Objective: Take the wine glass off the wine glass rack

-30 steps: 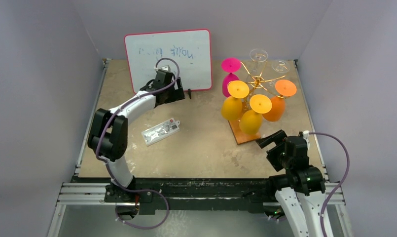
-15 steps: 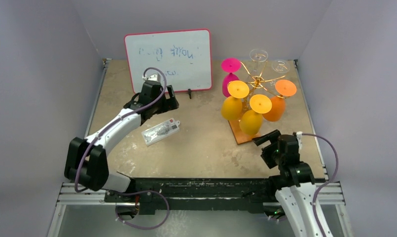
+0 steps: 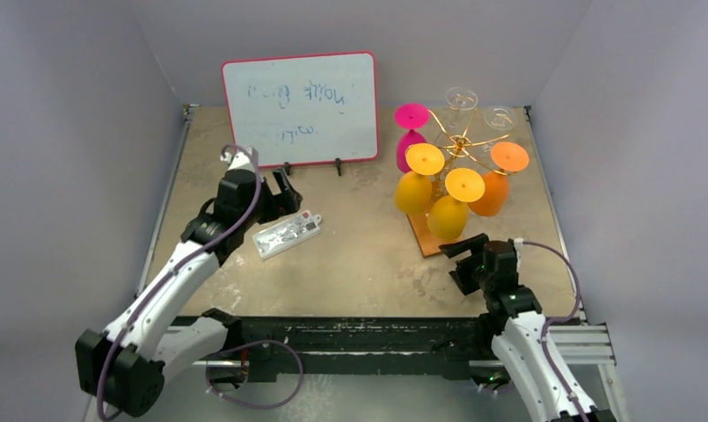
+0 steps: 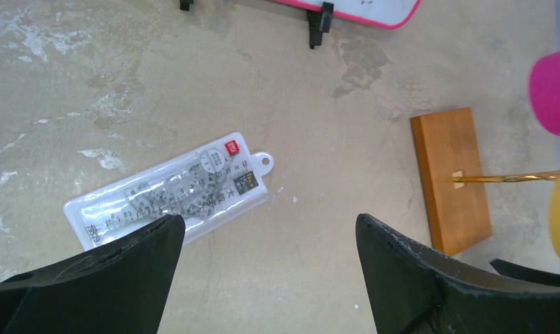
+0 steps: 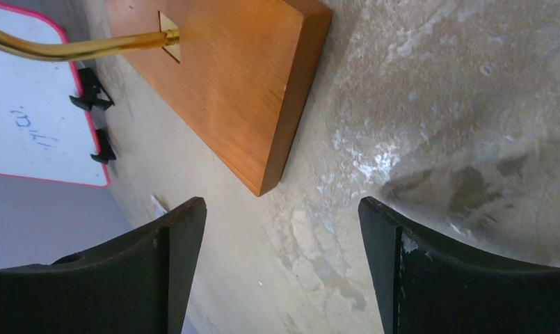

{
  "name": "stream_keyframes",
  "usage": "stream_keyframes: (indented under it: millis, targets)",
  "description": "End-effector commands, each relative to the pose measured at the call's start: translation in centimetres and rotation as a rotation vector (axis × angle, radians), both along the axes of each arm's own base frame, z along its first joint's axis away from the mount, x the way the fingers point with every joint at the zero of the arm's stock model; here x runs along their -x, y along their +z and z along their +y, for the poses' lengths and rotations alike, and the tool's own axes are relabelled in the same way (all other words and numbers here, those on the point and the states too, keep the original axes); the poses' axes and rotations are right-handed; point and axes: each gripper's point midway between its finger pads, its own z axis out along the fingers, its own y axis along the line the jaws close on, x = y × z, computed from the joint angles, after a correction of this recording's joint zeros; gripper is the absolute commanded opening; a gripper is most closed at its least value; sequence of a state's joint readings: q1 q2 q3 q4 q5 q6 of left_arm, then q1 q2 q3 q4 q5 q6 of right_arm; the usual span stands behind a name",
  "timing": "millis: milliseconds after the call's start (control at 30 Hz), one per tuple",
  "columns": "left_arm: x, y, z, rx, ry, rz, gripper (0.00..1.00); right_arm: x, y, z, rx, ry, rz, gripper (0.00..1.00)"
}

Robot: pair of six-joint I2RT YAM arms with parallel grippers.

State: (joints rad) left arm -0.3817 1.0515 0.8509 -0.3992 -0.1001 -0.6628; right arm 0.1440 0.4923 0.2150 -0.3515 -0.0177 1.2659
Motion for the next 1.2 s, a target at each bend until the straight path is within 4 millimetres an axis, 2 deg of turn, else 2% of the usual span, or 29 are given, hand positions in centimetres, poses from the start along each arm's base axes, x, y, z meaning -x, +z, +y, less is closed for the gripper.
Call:
stream_keyframes:
  millis: [0, 167, 333, 500, 700, 1167]
  targets:
    - [2.1, 2.4, 0.9, 0.047, 0.018, -0.076, 0.95, -2.4, 1.3, 0.9, -0.087, -0.028, -0.114, 0.83]
    - [4.0, 0.7, 2.0, -0.014, 0.013, -0.014, 0.95, -3.3, 0.2, 0.9, -0.108, -0.052, -0.117, 0.78]
    - [4.7, 0.2, 2.5, -0.035, 0.011, -0.008, 0.95, -4.7, -0.4, 0.9, -0.11, -0.065, -0.12, 0.77]
    - [4.9, 0.1, 3.4, -0.073, 0.031, -0.003, 0.95, -5.9, -1.2, 0.4, -0.082, -0.092, -0.117, 0.74]
    - [4.9, -0.6, 3.0, -0.07, 0.006, 0.003, 0.95, -7.5, -1.7, -0.3, -0.025, -0.091, -0.101, 0.65]
    - [4.7, -1.1, 3.2, -0.073, 0.029, 0.006, 0.95, -11.5, -2.2, -1.7, 0.058, -0.046, -0.092, 0.64]
